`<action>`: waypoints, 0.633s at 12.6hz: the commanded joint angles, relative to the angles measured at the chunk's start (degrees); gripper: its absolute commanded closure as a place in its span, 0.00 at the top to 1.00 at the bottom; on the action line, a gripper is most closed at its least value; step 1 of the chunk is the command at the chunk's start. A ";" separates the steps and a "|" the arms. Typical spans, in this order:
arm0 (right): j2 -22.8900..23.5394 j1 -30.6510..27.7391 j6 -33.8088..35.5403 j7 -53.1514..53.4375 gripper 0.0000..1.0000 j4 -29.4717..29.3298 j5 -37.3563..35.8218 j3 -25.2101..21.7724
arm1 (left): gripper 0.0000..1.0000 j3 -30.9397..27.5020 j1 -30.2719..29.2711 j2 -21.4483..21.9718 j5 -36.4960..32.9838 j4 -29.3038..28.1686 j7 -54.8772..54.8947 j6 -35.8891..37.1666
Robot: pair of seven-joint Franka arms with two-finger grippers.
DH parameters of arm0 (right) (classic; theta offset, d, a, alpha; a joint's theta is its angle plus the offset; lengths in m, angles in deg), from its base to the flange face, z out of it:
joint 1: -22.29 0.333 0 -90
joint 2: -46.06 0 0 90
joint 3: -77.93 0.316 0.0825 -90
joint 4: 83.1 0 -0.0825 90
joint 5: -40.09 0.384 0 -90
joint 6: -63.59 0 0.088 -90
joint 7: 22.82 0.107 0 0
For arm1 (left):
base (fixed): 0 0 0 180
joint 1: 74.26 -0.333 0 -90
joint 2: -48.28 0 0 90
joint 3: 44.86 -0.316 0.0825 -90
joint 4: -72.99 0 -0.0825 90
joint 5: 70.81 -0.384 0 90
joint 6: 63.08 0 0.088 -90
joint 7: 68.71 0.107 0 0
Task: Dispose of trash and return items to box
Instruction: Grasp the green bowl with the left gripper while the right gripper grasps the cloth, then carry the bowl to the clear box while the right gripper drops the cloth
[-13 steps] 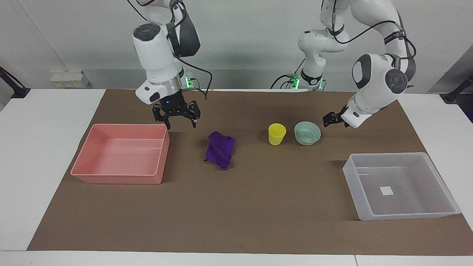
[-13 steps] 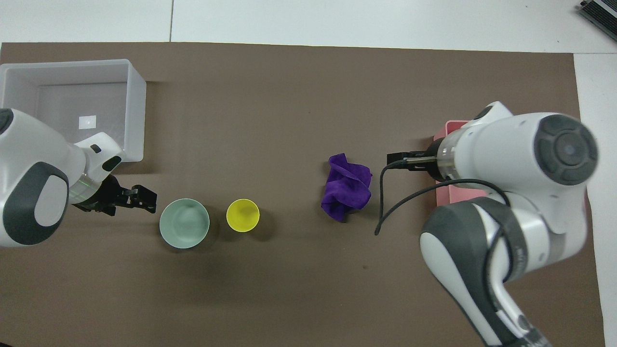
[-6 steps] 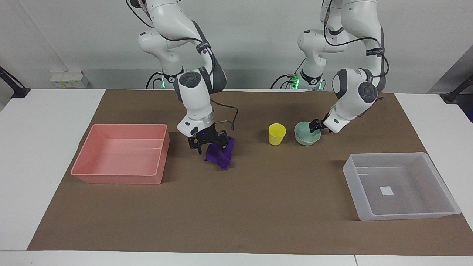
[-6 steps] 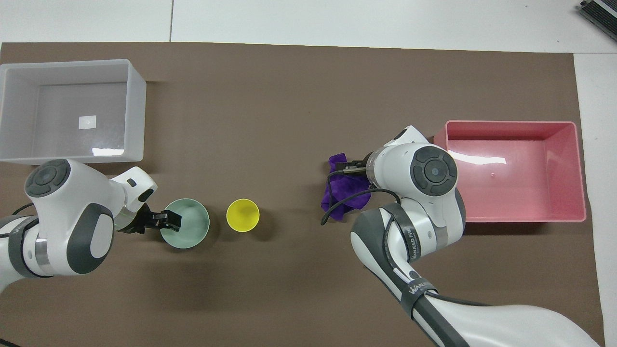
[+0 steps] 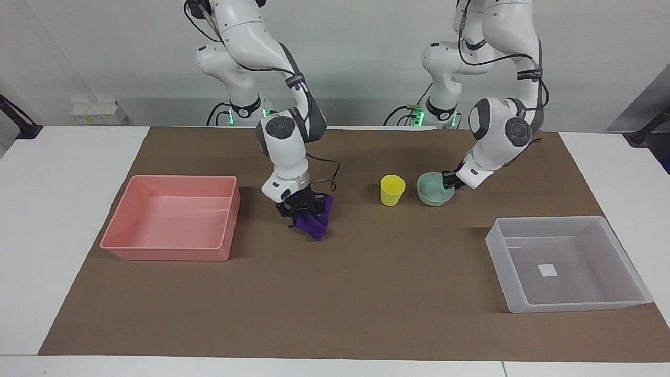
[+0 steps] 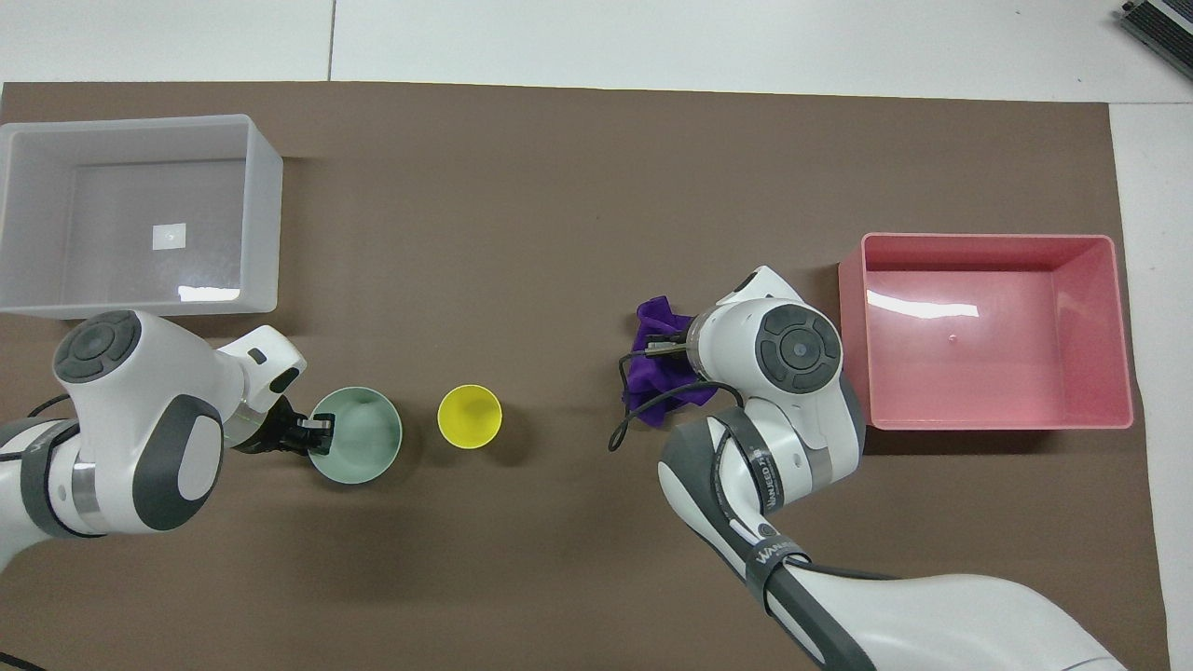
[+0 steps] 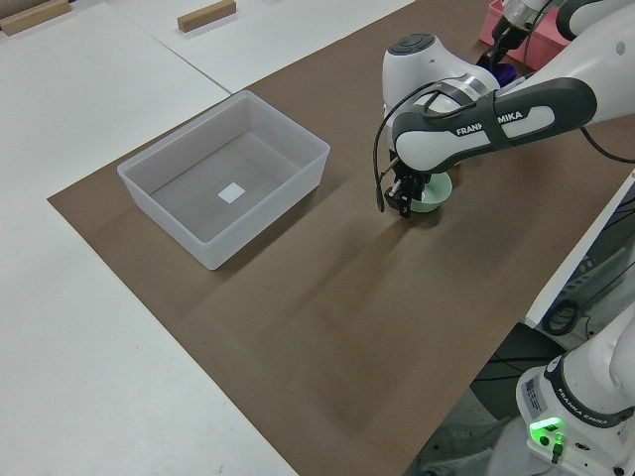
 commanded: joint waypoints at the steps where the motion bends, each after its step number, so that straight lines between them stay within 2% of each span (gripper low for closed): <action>1: -0.79 -0.15 0.92 -0.38 0.00 0.73 1.55 -0.04 | 0.00 -0.60 0.08 0.03 0.93 2.03 -0.55 3.74; 3: -2.88 -0.41 5.40 2.68 0.00 -0.41 1.38 -0.22 | 0.00 -1.12 -0.80 0.04 0.93 9.56 -0.55 14.09; 6: -7.19 -2.42 13.47 4.19 0.00 -4.00 1.37 -0.57 | 0.00 -1.13 -5.27 0.12 0.93 21.96 -0.38 27.81; 8: -11.66 -5.15 20.15 4.10 0.00 -6.82 1.03 -0.66 | 0.00 -1.13 -9.48 -1.27 0.75 30.83 0.67 32.85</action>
